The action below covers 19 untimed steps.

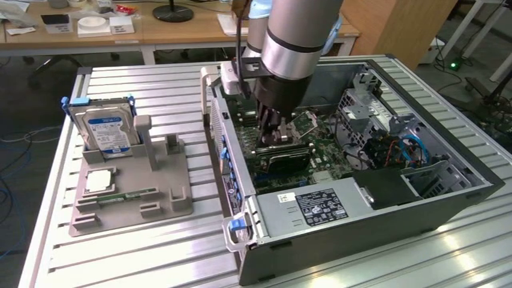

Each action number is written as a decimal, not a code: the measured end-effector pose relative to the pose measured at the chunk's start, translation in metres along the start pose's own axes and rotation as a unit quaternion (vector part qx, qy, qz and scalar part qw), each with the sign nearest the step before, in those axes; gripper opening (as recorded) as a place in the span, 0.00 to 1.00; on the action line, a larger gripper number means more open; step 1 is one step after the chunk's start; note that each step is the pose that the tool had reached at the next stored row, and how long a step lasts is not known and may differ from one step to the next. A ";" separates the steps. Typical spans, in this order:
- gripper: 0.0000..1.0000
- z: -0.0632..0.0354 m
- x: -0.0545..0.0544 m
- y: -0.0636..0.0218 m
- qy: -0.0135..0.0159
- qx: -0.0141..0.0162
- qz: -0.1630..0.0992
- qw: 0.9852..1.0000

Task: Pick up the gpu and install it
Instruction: 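Press down on the gpu until it lock into place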

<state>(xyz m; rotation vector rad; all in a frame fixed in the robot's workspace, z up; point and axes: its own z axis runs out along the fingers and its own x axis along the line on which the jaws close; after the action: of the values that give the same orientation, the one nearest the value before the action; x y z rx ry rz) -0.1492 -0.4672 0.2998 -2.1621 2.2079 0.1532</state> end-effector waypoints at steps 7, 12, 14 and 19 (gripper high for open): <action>0.10 -0.0028 0.000 0.0114 0.000 0.006 -0.001 1.000; 0.10 -0.0024 0.000 0.0220 0.000 0.007 -0.001 1.000; 0.10 -0.0022 0.000 0.0289 0.000 0.008 -0.001 1.000; 0.10 -0.0021 0.004 0.0326 0.000 0.009 -0.002 1.000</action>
<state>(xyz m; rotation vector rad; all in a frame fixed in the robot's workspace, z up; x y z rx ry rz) -0.1818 -0.4708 0.3027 -2.1565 2.1975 0.1332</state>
